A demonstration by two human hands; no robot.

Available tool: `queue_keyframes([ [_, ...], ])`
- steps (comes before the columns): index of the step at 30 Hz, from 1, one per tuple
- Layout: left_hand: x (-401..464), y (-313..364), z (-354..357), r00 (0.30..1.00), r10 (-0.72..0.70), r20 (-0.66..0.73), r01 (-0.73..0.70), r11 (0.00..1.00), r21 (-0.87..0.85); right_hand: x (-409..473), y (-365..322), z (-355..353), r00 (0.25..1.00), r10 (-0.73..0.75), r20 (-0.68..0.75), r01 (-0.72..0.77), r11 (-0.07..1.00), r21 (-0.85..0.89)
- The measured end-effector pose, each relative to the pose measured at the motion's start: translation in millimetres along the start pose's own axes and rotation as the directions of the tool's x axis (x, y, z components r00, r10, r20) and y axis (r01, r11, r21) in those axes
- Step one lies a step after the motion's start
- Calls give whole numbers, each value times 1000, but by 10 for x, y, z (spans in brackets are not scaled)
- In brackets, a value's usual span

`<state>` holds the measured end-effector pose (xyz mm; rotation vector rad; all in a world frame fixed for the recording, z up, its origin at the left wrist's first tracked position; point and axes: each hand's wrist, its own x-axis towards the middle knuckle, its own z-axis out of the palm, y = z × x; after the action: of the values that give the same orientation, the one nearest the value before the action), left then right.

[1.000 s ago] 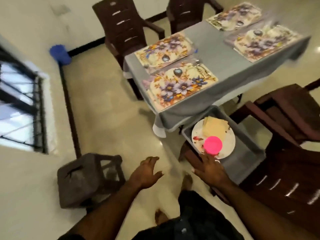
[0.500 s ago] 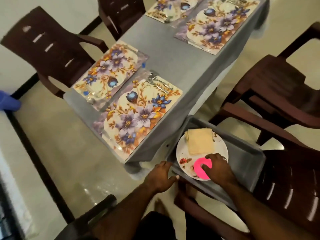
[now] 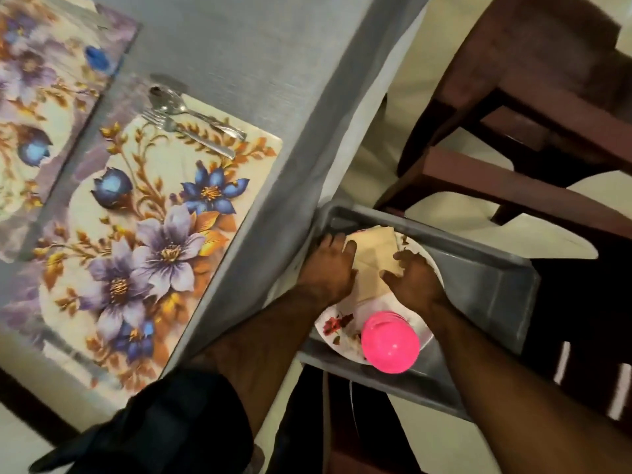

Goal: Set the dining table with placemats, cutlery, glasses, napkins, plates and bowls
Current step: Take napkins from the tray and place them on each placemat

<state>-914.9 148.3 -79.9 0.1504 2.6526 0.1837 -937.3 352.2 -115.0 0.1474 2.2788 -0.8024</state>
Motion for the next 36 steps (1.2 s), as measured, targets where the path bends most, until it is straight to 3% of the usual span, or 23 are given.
queue_keyframes([
  [7, 257, -24, 14, 997, -69, -37, 75, 983, 169, 129, 32, 79, 995, 34, -97, -27, 997, 68],
  [14, 180, 7, -33, 990, -60, -129, 67, 997, 48, 109, 72, 85, 992, 32, -122, -23, 997, 77],
  [16, 129, 13, -58, 986, -20, -166, 16, 1000, -25, 78, 72, 64, 988, 31, -153, -16, 996, 93],
  [19, 37, 12, -101, 990, 14, -139, -53, 957, -285, 15, 46, 13, 982, 3, -187, 12, 997, 76],
  [25, -77, -52, -175, 994, -108, -14, 72, 749, -659, -5, -66, -137, 991, -58, -123, 84, 972, 217],
  [30, -43, -180, -213, 976, -214, 50, 182, 659, -729, 0, -29, -267, 994, -45, -95, 79, 915, 396],
  [36, -3, -263, -233, 964, -245, 101, 236, 619, -749, -104, 46, -322, 987, -8, -161, 77, 901, 427],
])
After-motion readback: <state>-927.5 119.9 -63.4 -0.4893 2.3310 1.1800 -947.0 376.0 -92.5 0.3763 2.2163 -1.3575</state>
